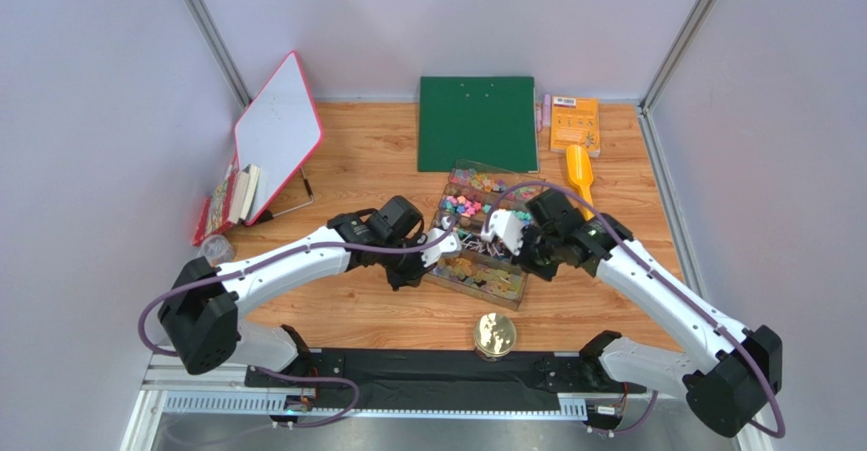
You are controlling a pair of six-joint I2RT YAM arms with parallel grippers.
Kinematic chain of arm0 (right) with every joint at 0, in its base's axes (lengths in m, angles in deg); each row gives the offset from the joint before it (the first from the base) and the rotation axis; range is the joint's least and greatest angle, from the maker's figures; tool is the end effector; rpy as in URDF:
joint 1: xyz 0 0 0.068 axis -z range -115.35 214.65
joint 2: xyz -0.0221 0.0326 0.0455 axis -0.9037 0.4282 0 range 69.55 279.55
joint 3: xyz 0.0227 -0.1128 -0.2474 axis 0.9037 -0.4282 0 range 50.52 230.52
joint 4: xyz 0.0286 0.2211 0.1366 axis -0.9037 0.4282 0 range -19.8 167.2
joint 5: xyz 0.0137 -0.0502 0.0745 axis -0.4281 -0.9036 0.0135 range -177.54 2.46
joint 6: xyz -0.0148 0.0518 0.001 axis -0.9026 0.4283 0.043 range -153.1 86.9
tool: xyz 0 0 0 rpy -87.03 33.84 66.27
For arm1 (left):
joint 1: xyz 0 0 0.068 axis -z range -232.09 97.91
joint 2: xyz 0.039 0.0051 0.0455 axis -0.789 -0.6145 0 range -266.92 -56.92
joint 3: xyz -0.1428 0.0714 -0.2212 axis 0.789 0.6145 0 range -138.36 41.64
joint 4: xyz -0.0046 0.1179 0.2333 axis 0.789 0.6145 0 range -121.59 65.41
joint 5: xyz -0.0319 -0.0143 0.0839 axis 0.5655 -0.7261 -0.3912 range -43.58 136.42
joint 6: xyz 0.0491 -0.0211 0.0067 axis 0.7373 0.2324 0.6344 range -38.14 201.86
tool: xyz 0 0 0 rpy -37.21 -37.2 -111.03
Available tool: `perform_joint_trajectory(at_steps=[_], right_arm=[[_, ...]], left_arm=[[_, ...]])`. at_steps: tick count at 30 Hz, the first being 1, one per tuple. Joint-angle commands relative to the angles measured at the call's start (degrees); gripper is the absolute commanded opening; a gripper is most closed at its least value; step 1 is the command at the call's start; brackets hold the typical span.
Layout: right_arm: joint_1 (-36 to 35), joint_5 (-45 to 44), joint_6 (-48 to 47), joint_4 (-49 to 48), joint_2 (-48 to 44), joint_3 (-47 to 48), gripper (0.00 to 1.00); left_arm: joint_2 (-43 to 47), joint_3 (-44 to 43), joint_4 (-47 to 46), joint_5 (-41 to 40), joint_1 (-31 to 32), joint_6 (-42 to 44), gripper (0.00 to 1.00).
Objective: Pack the candies
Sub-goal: Close the bottle lid on the packing bottle.
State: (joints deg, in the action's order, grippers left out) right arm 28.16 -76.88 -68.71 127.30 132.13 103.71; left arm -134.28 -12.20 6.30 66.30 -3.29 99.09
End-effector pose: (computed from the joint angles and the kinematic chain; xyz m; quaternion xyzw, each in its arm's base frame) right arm 0.1515 0.1203 0.2672 -0.5889 0.7770 0.0925 0.2021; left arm 0.1636 -0.2052 0.2341 0.5558 0.7771 -0.2271 0.1886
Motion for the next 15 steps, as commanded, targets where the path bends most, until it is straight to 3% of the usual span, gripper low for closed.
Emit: perform_joint_trajectory(at_steps=[1, 5, 15], right_arm=[[9.75, 3.22, 13.61, -2.96, -4.31, 5.69, 0.00], [17.40, 2.80, 20.23, -3.22, -6.69, 7.80, 0.00], [26.91, 2.53, 23.14, -2.88, -10.38, 6.93, 0.00]], left_arm=[[-4.09, 0.32, -11.16, 3.58, 2.70, -2.46, 0.00], [-8.76, -0.90, -15.21, 5.69, 4.55, -3.52, 0.00], [-24.67, -12.24, -20.22, 7.80, 7.45, -7.65, 0.00]])
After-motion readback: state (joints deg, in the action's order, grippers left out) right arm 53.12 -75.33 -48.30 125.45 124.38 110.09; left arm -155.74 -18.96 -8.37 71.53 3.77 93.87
